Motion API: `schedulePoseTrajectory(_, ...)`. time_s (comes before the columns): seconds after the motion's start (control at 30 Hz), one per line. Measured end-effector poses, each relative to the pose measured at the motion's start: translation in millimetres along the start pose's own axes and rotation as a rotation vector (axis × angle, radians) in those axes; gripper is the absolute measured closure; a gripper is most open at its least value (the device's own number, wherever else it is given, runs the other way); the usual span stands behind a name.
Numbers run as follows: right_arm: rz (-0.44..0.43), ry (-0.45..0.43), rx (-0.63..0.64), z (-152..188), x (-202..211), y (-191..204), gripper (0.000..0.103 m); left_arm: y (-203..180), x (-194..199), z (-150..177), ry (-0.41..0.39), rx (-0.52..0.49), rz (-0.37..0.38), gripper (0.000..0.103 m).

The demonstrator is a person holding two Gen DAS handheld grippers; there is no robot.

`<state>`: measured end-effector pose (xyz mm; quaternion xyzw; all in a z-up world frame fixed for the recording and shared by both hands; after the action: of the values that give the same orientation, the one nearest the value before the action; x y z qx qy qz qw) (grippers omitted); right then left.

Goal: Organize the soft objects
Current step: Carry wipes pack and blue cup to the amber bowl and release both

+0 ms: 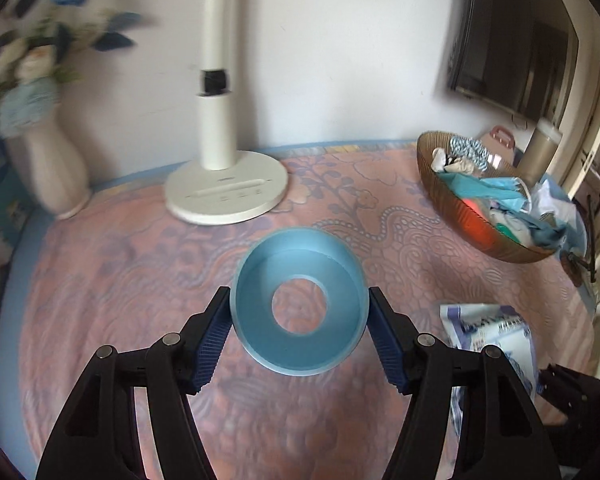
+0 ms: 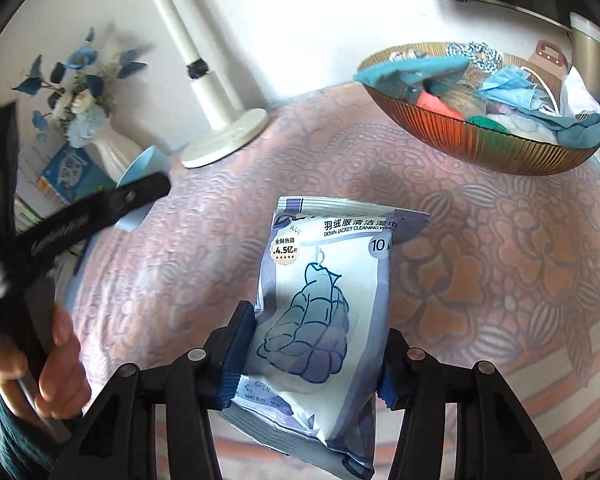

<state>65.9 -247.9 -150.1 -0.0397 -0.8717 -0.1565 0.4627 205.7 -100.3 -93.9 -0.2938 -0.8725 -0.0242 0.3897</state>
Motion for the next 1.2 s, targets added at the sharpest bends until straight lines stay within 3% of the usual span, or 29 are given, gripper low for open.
schedulePoseTrajectory(0.33, 0.002, -0.091, 0.123, 6.2, 48.8, 41.5, 0.052, -7.4, 70.3, 27.9, -0.103, 0.035, 0.005, 0.039)
schedulePoseTrajectory(0.57, 0.029, -0.200, 0.151, -33.9, 87.9, 39.0, 0.052, -12.8, 113.4, 8.6, -0.182, 0.047, -0.010, 0.039)
schedulePoseTrajectory(0.67, 0.024, -0.252, 0.116, -67.6, 109.5, 15.3, 0.052, -28.0, 111.7, -13.0, -0.182, 0.033, 0.062, 0.039)
schedulePoseTrajectory(0.73, 0.033, -0.275, 0.079, -90.3, 120.7, -7.1, 0.052, -39.5, 101.8, -28.8, -0.161, 0.020, 0.069, 0.039)
schedulePoseTrajectory(0.9, 0.153, -0.349, -0.048, -144.8, 140.7, -85.5, 0.052, -84.2, 77.7, -69.6, -0.172, -0.058, 0.109, 0.039)
schedulePoseTrajectory(1.03, 0.228, -0.344, -0.126, -172.6, 132.4, -136.7, 0.052, -130.7, 44.6, -97.6, -0.174, -0.128, 0.118, 0.039)
schedulePoseTrajectory(1.2, 0.260, -0.304, -0.160, -187.0, 109.7, -169.7, 0.052, -176.1, -3.6, -115.0, -0.147, -0.171, 0.156, 0.039)
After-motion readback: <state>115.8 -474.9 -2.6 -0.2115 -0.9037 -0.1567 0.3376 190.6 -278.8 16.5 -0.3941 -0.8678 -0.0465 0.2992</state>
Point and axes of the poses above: each gripper's, at about its wrist camera, not at the fingertips, and x roughly against the way its jaws point, y to its left, z to its underside, the point moved 6 cm from there along -x, roughly the way its jaws point, and after that the axes turned 8 degrees about z, right-handed, at the moved point
